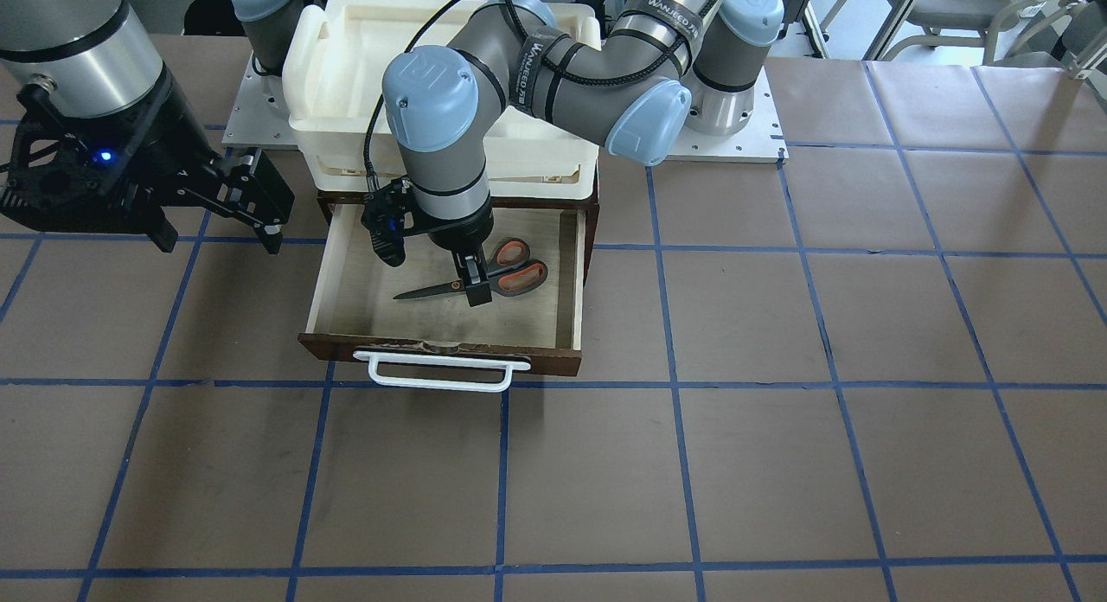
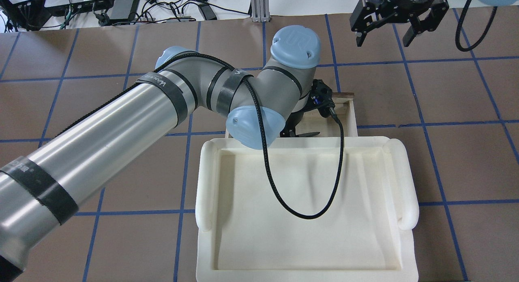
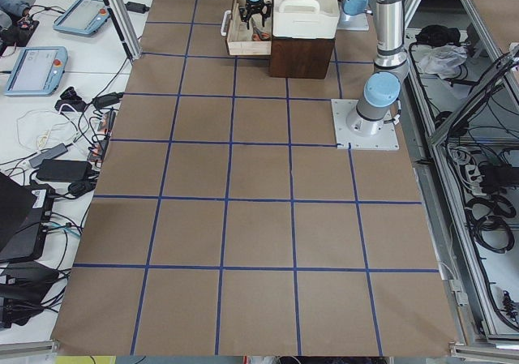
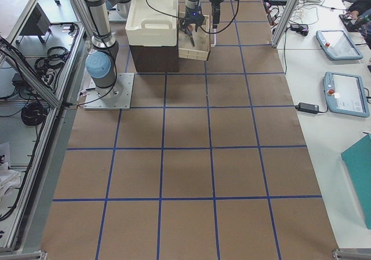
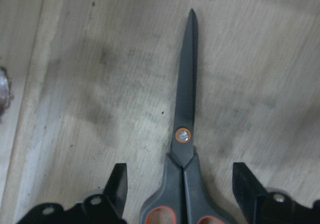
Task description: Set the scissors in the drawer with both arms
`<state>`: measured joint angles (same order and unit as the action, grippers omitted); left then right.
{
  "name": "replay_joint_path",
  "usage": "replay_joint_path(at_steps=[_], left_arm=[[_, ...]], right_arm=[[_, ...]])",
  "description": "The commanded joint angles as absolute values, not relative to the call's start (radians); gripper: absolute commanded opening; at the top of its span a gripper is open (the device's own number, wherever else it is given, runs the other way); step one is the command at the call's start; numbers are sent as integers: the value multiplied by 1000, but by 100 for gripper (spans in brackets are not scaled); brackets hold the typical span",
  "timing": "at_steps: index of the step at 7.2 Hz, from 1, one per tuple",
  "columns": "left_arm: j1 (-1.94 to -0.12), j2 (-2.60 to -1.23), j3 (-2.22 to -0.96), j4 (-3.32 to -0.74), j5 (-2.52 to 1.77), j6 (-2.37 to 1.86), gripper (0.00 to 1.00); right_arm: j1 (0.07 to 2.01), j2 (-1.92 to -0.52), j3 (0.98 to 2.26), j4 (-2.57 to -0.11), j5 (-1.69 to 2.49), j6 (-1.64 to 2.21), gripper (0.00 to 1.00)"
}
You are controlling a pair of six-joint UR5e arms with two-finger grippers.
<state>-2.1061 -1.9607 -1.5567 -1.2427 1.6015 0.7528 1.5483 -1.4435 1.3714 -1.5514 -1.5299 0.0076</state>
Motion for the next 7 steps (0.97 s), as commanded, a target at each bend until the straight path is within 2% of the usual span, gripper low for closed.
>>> replay_joint_path(at_steps=[1,3,7], left_arm=[[-2106,-1924,-1537,-1229,1609,755,77],[-2083,-1858,-1491,-1244,1617,765,77],[-1854,-1757,-1479,-1305,1642,769,77]], right_arm=[[1548,-1443,1371,-1554,-1531,9,100],[1548,-1445,1371,-1554,-1531,9,100],[1549,-1447,1374,-1548,-1532,11,100]])
